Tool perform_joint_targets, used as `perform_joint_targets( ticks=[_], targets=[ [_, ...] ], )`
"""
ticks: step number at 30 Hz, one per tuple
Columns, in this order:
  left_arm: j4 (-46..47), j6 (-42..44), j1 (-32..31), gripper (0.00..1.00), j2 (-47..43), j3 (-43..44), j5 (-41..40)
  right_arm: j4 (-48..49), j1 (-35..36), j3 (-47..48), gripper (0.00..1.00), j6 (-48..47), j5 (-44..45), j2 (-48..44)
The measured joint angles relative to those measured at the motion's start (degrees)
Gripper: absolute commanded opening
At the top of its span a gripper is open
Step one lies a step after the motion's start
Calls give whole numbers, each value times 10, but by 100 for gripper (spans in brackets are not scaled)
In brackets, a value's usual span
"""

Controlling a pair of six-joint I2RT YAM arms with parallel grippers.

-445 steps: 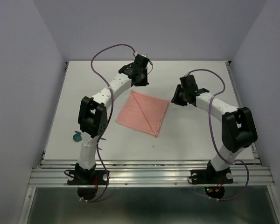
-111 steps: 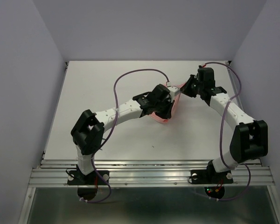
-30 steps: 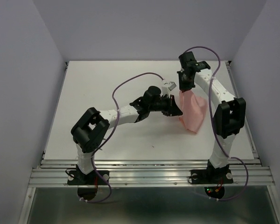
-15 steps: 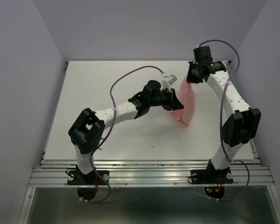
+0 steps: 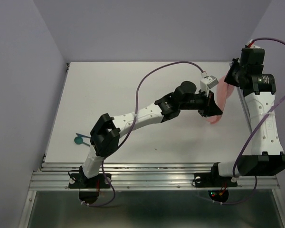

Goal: Fold the napkin into a case and place the utensils inside
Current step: Turn over the upper triangle folded napkin at the center of the board.

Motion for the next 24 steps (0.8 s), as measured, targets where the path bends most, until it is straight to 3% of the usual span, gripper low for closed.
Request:
perform_joint_targets(
  ticks=[6,13,19,24],
  targets=[
    [38,-5,-23,0,8,-3,17,-79,-1,53,1,-45,-7,20],
    [167,-44,14,0,-45,-212,22,-103,48,35,1,-71,-59,120],
    [302,-123,90,0,-75,-450,31,-48,161,21,1,-62,-80,326],
    [324,-154,125,0,-101,-528,30,-1,208,23,1,-43,-117,394]
  ],
)
